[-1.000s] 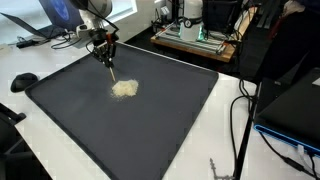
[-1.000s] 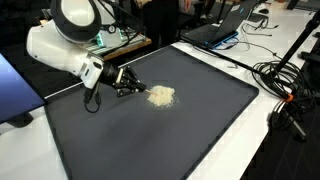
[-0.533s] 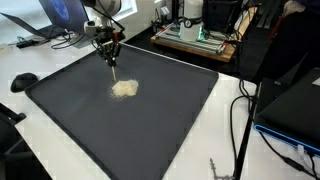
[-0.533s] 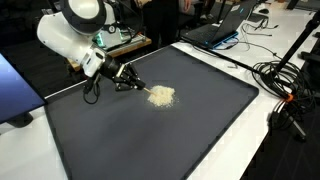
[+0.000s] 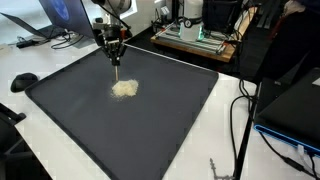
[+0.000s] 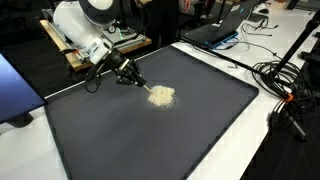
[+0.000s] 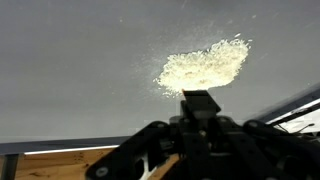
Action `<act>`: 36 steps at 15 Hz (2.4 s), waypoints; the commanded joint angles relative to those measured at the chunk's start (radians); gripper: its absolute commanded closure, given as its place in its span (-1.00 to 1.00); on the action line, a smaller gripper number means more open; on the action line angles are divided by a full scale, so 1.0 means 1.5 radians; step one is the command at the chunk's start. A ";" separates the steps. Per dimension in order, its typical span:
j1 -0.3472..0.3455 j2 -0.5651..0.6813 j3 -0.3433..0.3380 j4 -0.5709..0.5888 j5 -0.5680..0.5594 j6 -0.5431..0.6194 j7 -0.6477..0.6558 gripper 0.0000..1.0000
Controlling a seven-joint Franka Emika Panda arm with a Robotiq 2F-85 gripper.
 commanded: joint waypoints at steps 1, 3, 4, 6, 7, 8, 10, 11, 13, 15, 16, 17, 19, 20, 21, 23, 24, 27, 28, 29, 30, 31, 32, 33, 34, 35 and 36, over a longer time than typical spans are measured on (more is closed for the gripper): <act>0.035 -0.062 -0.008 -0.058 0.041 0.046 -0.031 0.94; 0.050 -0.083 -0.006 -0.074 0.051 0.065 -0.036 0.94; 0.058 -0.093 -0.006 -0.082 0.045 0.075 -0.030 0.94; 0.073 -0.116 -0.004 -0.097 0.021 0.096 -0.010 0.94; 0.081 -0.126 -0.003 -0.104 0.010 0.107 0.000 0.94; 0.090 -0.136 -0.001 -0.111 -0.008 0.121 0.019 0.94; 0.105 -0.157 0.005 -0.122 -0.027 0.151 0.044 0.94; 0.111 -0.164 0.009 -0.127 -0.044 0.167 0.066 0.94; 0.129 -0.177 0.015 -0.133 -0.085 0.207 0.120 0.94; 0.149 -0.189 0.021 -0.144 -0.146 0.251 0.194 0.94; 0.158 -0.195 0.023 -0.149 -0.178 0.266 0.229 0.94; 0.168 -0.197 0.024 -0.154 -0.221 0.284 0.277 0.94; 0.171 -0.200 0.035 -0.165 -0.322 0.307 0.378 0.94; 0.173 -0.199 0.035 -0.169 -0.375 0.312 0.431 0.94; 0.173 -0.198 0.036 -0.172 -0.434 0.313 0.485 0.94; 0.169 -0.202 0.035 -0.177 -0.545 0.307 0.587 0.94; 0.194 -0.207 0.007 -0.178 -0.601 0.298 0.640 0.94; 0.208 -0.218 -0.019 -0.168 -0.767 0.272 0.784 0.94; 0.213 -0.221 -0.029 -0.163 -0.824 0.259 0.833 0.94; 0.213 -0.229 -0.031 -0.157 -0.878 0.239 0.880 0.94; 0.178 -0.236 0.002 -0.150 -0.927 0.215 0.917 0.94; 0.177 -0.248 0.008 -0.144 -0.961 0.183 0.943 0.94; 0.176 -0.259 0.015 -0.138 -0.988 0.155 0.967 0.94; 0.176 -0.267 0.022 -0.131 -1.007 0.130 0.986 0.94; 0.178 -0.276 0.029 -0.123 -1.013 0.099 0.991 0.94; 0.181 -0.282 0.035 -0.113 -1.018 0.071 1.000 0.94; 0.182 -0.287 0.040 -0.102 -1.019 0.040 1.002 0.94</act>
